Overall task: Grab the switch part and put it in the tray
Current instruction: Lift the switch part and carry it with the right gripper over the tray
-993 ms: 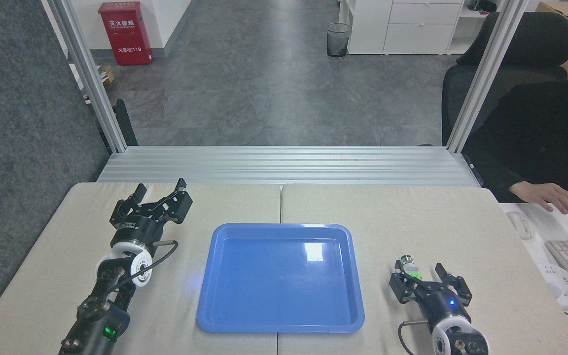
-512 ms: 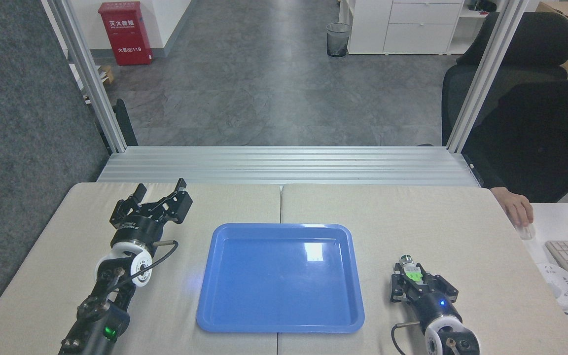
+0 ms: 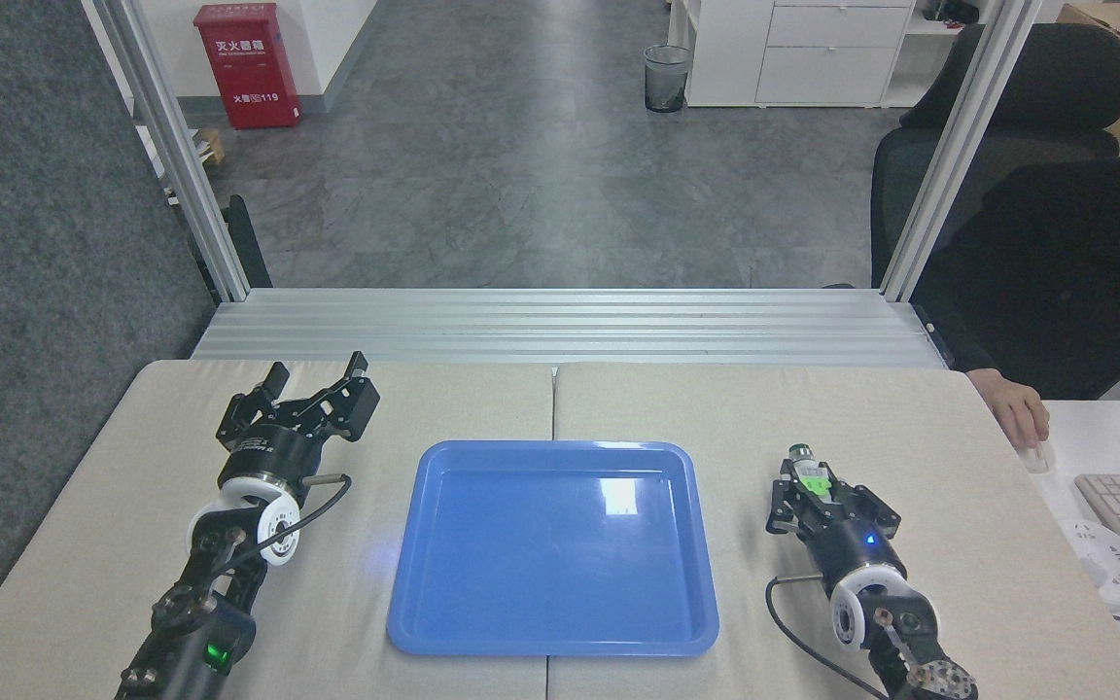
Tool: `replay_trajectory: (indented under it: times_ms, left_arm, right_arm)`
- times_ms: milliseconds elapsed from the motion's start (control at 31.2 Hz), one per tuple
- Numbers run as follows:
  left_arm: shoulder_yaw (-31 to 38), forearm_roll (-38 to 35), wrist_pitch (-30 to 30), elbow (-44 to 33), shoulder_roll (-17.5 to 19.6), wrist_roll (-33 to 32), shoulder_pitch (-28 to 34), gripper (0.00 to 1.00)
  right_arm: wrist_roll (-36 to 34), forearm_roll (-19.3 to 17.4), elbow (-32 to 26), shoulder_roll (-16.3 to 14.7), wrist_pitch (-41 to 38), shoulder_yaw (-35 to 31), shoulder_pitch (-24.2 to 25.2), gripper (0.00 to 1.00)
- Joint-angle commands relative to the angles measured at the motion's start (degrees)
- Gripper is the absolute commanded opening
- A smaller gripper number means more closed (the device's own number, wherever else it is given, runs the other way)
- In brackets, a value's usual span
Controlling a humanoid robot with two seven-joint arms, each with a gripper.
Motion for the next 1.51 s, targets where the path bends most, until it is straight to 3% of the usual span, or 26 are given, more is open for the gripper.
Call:
replay_trajectory:
  times_ms: [0, 96, 256, 416, 705, 833, 897, 961, 1025, 1057, 1153, 1313, 1473]
  left_arm:
    - [-0.1, 0.0, 0.0, 0.0, 0.0, 0.0, 0.0, 1.0]
    - [0.0, 0.0, 0.0, 0.0, 0.0, 0.0, 0.0, 1.0]
    - [0.0, 0.0, 0.0, 0.0, 0.0, 0.0, 0.0, 1.0]
    - [0.0, 0.0, 0.0, 0.0, 0.0, 0.0, -0.1, 1.0]
    - [-0.1, 0.0, 0.0, 0.0, 0.0, 0.0, 0.0, 1.0]
    - [0.0, 0.0, 0.0, 0.0, 0.0, 0.0, 0.0, 1.0]
    - [0.0, 0.0, 0.0, 0.0, 0.0, 0.0, 0.0, 1.0]
    - [0.0, 0.0, 0.0, 0.0, 0.0, 0.0, 0.0, 1.0]
    - [0.0, 0.0, 0.0, 0.0, 0.0, 0.0, -0.1, 1.0]
    - [0.0, 0.0, 0.0, 0.0, 0.0, 0.0, 0.0, 1.0]
    - [0.0, 0.0, 0.0, 0.0, 0.0, 0.0, 0.0, 1.0]
    - [0.0, 0.0, 0.0, 0.0, 0.0, 0.0, 0.0, 1.0]
    - [0.0, 0.0, 0.0, 0.0, 0.0, 0.0, 0.0, 1.0]
  right_arm:
    - [1.7, -0.2, -7.7, 7.5, -0.1, 3.7, -4.0, 0.0]
    - [1.7, -0.1, -8.7, 9.5, 0.0, 10.5, -3.8, 0.0]
    - [1.7, 0.9, -10.0, 10.4, 0.7, 20.8, -3.7, 0.0]
    - [2.3, 2.1, -8.3, 11.8, 1.7, 27.3, -3.7, 0.0]
    - [3.5, 4.3, 6.4, 15.6, 1.8, 30.4, -3.8, 0.0]
    - [3.4, 4.1, 8.4, 16.1, 1.4, 30.3, -3.8, 0.0]
    - [3.4, 3.5, 8.3, 16.1, 1.4, 29.9, -3.8, 0.11]
    - [3.4, 3.4, 8.3, 16.1, 1.3, 29.6, -4.0, 0.28]
    - [2.9, 3.2, 8.1, 16.2, 1.4, 29.5, -4.1, 0.77]
    - [2.8, 3.2, 8.0, 16.3, 1.4, 29.4, -4.2, 0.91]
    - [2.6, 3.2, 7.8, 16.4, 1.3, 27.8, -4.3, 0.98]
    - [-0.2, 2.1, 6.3, 17.6, 0.6, 19.5, -6.3, 0.98]
    - [-0.7, 0.2, 4.9, 16.6, -0.9, 9.1, -10.2, 0.98]
